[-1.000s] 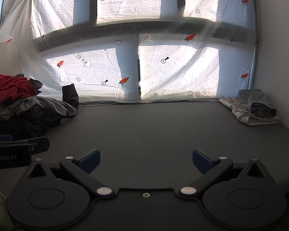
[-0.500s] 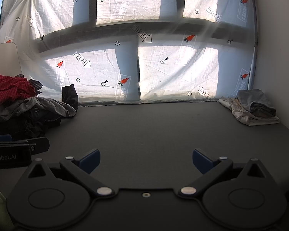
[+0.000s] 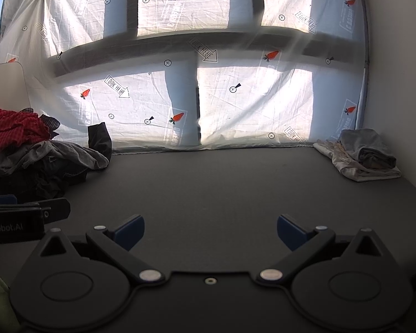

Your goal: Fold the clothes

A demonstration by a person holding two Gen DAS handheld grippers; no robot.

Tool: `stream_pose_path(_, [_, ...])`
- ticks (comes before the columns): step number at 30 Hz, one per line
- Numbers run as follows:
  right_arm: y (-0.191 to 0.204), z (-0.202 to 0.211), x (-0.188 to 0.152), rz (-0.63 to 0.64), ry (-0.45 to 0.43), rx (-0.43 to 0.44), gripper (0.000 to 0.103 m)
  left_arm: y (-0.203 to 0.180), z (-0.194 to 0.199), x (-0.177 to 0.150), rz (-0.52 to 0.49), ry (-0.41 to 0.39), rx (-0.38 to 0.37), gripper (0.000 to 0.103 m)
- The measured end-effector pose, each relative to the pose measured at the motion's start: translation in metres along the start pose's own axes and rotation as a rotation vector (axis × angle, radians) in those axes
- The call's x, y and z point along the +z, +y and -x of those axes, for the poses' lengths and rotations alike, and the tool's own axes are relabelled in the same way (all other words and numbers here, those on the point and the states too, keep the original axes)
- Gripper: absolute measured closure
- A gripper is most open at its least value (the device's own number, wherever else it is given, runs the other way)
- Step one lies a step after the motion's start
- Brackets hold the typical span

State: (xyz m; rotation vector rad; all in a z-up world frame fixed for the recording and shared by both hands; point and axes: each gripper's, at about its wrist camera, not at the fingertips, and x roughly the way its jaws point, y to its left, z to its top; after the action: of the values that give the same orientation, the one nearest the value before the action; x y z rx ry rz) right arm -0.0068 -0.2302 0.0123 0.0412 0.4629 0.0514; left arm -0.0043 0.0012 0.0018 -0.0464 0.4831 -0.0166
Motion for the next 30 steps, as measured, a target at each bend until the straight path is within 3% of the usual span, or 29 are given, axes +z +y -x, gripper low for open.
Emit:
stream_pose_path(19, [-0.016, -0.010, 0.003, -0.028, 0.020, -0.030, 0.000, -0.016, -0.022, 0.002, 0.003, 0.043, -0.025, 0.000])
stream_pose_path(26, [-0.039, -0.055, 0.019, -0.067, 0.081, -0.029, 0.000, -0.027, -0.066, 0.013, 0.042, 0.101, -0.003, 0.000])
stream_pose_path(30, [-0.045, -0.097, 0.034, -0.056, 0.120, -0.017, 0.000, -0.022, -0.101, 0.030, 0.086, 0.132, 0.049, 0.000])
